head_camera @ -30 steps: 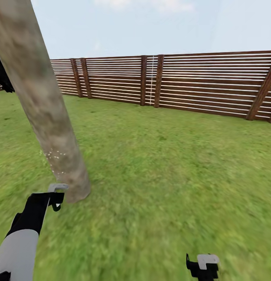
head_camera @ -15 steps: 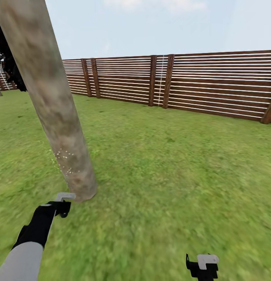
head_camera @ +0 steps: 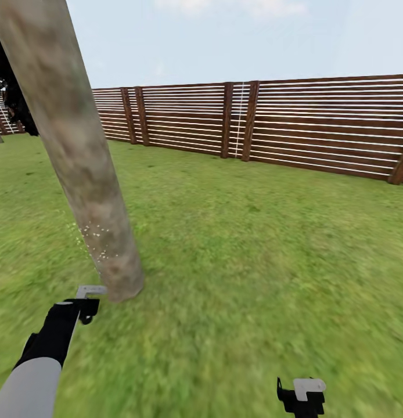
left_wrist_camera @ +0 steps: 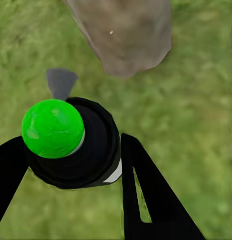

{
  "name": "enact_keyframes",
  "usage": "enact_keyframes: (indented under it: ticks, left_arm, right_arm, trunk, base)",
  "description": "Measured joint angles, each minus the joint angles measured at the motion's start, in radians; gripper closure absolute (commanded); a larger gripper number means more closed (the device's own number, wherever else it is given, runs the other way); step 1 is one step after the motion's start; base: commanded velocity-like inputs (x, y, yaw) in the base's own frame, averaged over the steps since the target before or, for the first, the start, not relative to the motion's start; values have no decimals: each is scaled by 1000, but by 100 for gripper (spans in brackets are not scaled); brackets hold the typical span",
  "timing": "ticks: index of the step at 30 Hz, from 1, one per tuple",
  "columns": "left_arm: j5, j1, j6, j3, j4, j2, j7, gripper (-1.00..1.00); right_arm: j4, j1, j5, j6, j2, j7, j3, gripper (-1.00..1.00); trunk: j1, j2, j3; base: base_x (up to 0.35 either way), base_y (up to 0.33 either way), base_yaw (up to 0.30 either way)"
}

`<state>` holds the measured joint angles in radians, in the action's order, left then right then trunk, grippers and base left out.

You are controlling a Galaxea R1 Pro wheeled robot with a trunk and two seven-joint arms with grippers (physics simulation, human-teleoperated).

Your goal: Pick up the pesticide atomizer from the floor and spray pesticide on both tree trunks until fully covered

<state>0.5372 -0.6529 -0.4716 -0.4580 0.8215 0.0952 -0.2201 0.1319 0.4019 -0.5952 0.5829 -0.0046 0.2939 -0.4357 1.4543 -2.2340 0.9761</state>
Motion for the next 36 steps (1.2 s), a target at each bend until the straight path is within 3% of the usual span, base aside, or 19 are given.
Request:
enact_keyframes:
  ticks: [4,11,12,14,17,18,19,22,25,31,36]
  left_arm:
    - [-45,0,0,1,2,-10,5,100]
    - [-57,1,9,1,-10,-21,7,100]
    - [-58,6,21,1,-12,-26,7,100]
    - [-56,20,107,1,-15,-53,12,100]
    - [-59,72,182,0,-40,-66,83,100]
    - [-86,78,301,-2,-144,-61,110,100]
    - [-98,79,331,-3,-195,-55,153,100]
    - [-110,79,341,-21,-238,-40,222,100]
    - [-127,76,345,-62,-338,-8,240,100]
    - [-135,77,355,-66,-365,-13,243,100]
    - [-136,78,333,-68,-364,-8,245,100]
  right_arm:
    - [-1,0,0,0,0,-1,0,-100]
    - [-1,0,-1,0,0,-1,0,-100]
    - [-1,0,-2,0,1,-1,0,-100]
    - [-1,0,-2,0,1,-1,1,-100]
    - [-1,0,-2,0,2,-1,2,-100]
    - [-1,0,-1,0,2,-1,2,-100]
    - [-1,0,-2,0,2,-2,2,-100]
    - [-1,0,-2,0,2,-2,2,-100]
    - [-2,0,-2,0,2,-4,2,-100]
    - [-1,0,-1,0,2,-3,1,-100]
    - [0,0,0,0,2,-2,2,-100]
  trunk:
    - [0,0,0]
    - [0,0,0]
    - [0,0,0]
    - [0,0,0]
    - [0,0,0]
    - [0,0,0]
    - [0,0,0]
    - [0,0,0]
    - [0,0,0]
    - [0,0,0]
    - [0,0,0]
  base:
    - [325,0,0]
    - [198,-117,0]
    - [-68,-252,0]
    - [-157,-198,0]
    - [-28,-29,0]
    - [0,0,0]
    - [0,0,0]
    - [0,0,0]
    - [0,0,96]
    - [28,6,262]
    - [306,48,56]
